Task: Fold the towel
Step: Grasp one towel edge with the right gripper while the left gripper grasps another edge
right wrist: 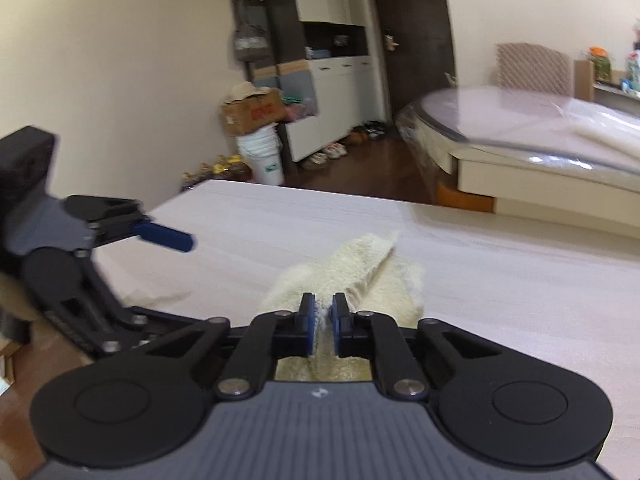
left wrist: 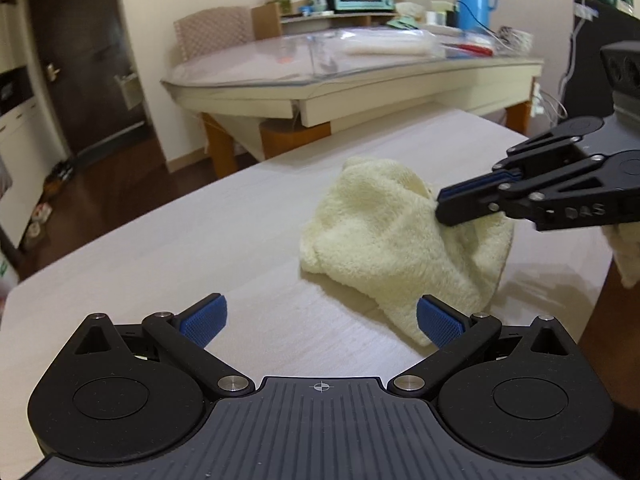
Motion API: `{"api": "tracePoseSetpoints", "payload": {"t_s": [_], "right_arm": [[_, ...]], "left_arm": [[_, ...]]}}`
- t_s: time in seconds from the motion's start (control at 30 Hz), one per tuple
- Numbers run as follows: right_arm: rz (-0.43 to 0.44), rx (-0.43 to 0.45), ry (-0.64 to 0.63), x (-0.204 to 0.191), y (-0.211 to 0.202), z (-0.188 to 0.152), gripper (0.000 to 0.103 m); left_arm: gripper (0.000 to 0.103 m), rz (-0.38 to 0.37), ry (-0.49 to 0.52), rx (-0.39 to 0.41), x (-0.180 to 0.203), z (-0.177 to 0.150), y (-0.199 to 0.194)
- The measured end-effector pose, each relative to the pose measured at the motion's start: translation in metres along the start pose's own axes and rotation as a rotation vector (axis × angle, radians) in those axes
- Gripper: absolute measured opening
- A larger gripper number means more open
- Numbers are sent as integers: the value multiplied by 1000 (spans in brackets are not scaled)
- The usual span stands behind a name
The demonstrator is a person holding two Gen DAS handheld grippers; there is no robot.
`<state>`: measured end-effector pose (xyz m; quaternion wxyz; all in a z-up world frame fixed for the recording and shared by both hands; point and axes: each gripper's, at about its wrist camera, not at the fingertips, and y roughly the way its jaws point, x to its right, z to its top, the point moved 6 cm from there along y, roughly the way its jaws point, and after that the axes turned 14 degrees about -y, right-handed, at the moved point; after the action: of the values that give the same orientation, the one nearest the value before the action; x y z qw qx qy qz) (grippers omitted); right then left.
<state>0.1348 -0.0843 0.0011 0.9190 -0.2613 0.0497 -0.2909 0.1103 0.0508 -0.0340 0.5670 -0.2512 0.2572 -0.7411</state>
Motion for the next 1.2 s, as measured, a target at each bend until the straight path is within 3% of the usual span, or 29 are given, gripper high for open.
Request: {"api": "tracePoseSetpoints", "payload": {"t_s": [0.2, 0.37, 0.53, 0.73, 0.93, 1.03, 1.1, 1.2], "right_arm": [[24, 7, -203, -40, -2, 10, 9], [56, -11, -341, -81, 6, 7, 9], [55, -31, -379, -109, 11, -3, 9], [62, -42, -373, -119, 6, -11, 10], [51, -29, -324, -108, -15, -16, 20], [-24, -33, -262, -85, -37, -28, 30], [-69, -63, -248, -72, -42, -36, 37], [-122, -96, -190, -47, -46, -43, 38]], "left_arm": [[103, 2, 35, -23, -14, -4, -23], [103, -26, -12, -33, -23, 3, -33], [103, -73, -73, -50, -21, 6, -22], [103, -83, -168, -106, -28, -15, -1], [102, -83, -135, -106, -36, -32, -6], [92, -84, -55, -110, -33, -37, -10], [62, -96, -20, -133, -30, -39, -8], [59, -101, 40, -149, -27, -41, -4]]}}
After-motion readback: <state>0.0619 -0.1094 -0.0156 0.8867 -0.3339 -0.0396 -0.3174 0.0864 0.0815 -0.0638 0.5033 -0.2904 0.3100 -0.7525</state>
